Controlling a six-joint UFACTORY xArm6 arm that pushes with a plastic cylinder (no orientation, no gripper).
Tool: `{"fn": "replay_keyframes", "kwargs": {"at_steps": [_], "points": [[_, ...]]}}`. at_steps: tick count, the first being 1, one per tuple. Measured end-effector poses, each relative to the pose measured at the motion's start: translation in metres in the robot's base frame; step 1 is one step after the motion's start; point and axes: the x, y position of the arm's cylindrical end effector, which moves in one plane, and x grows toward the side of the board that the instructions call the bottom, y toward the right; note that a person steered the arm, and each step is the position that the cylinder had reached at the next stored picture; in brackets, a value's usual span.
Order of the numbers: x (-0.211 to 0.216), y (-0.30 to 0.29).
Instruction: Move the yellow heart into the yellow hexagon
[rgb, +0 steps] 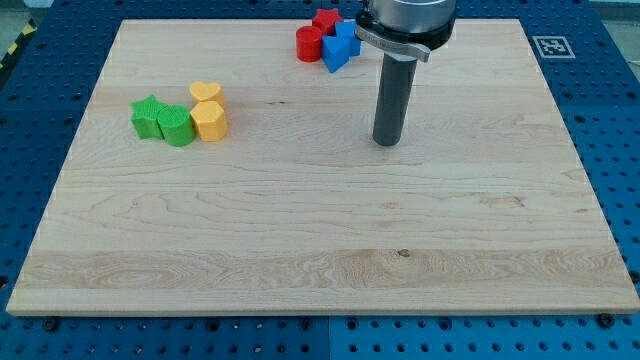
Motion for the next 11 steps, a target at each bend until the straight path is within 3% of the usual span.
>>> {"fn": "replay_keyframes", "kwargs": {"at_steps": [2,3,6,8,10,11], "points": [[0.0,0.0],[-0.023,-0.015],[-0.086,-0.154],[-0.087,-0.224],[-0.08,-0.234],[-0.047,-0.236]]}}
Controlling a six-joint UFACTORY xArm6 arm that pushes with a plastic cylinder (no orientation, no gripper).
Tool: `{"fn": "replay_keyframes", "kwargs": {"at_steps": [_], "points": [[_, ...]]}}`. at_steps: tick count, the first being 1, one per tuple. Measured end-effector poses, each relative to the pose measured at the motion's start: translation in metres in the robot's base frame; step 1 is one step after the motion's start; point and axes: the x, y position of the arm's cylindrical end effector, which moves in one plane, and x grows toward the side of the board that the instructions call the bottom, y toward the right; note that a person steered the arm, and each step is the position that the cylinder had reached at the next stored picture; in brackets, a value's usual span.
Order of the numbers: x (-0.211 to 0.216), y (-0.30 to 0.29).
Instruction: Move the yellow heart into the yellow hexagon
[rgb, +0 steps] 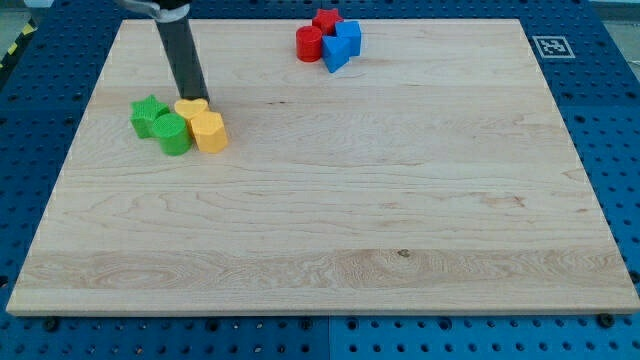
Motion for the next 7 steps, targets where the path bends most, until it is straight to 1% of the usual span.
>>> {"fn": "replay_keyframes", "kwargs": {"at_steps": [1,2,5,7], "points": [[0.023,0.0],[0.03,0.0],[0.033,-0.024],[0.058,-0.021]]}}
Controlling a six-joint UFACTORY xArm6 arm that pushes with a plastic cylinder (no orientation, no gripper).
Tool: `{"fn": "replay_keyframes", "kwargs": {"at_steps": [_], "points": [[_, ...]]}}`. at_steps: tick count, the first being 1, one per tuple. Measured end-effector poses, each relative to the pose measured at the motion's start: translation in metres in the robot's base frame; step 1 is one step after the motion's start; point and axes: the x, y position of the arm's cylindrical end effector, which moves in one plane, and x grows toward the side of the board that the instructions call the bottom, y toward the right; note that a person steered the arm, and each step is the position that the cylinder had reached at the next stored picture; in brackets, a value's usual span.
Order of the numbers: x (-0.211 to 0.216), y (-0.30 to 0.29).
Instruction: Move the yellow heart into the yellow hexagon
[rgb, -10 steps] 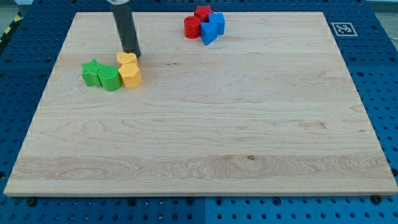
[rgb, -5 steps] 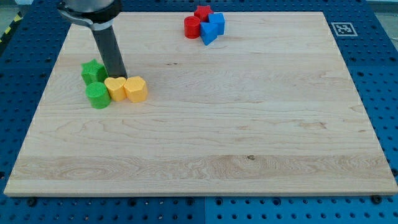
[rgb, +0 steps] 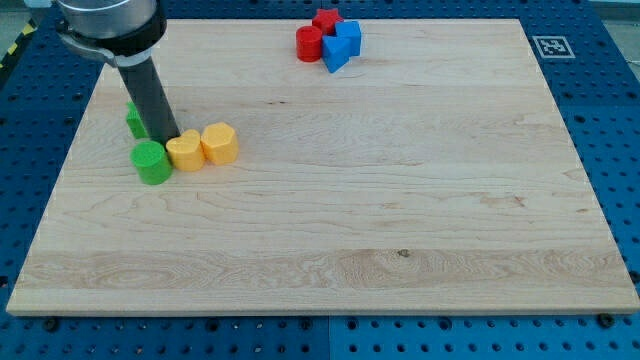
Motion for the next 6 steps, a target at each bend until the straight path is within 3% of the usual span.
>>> {"fn": "replay_keyframes", "kwargs": {"at_steps": [2,4,6], "points": [[0.011,0.048],[0.011,0.141],[0.021,0.137]]}}
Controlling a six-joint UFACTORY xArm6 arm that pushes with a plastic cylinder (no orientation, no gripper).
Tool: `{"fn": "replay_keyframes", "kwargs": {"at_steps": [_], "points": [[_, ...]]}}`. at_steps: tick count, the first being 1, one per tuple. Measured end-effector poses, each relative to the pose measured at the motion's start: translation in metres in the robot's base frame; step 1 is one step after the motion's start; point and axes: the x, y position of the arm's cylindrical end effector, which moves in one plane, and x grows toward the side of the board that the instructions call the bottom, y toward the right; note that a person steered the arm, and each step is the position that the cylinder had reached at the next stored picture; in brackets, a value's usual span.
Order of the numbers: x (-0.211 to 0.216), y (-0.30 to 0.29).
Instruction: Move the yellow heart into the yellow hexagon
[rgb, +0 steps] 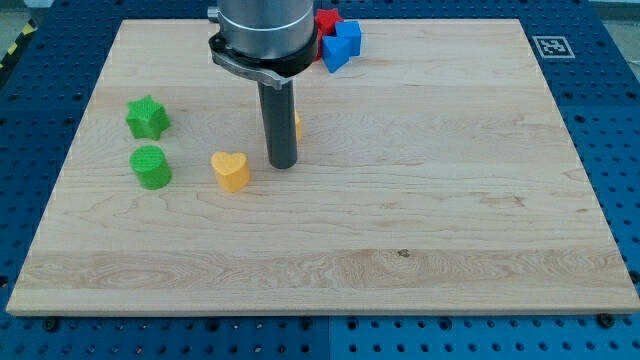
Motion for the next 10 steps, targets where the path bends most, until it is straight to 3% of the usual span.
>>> {"fn": "replay_keyframes", "kwargs": {"at_steps": [1,2,3,4,6,9,10], "points": [[0.006,0.037],[0.056,0.049],[0.097,0.028],[0.101,-0.022],[0.078,-0.091],[0.044,-0.088],[0.033,-0.063]]}}
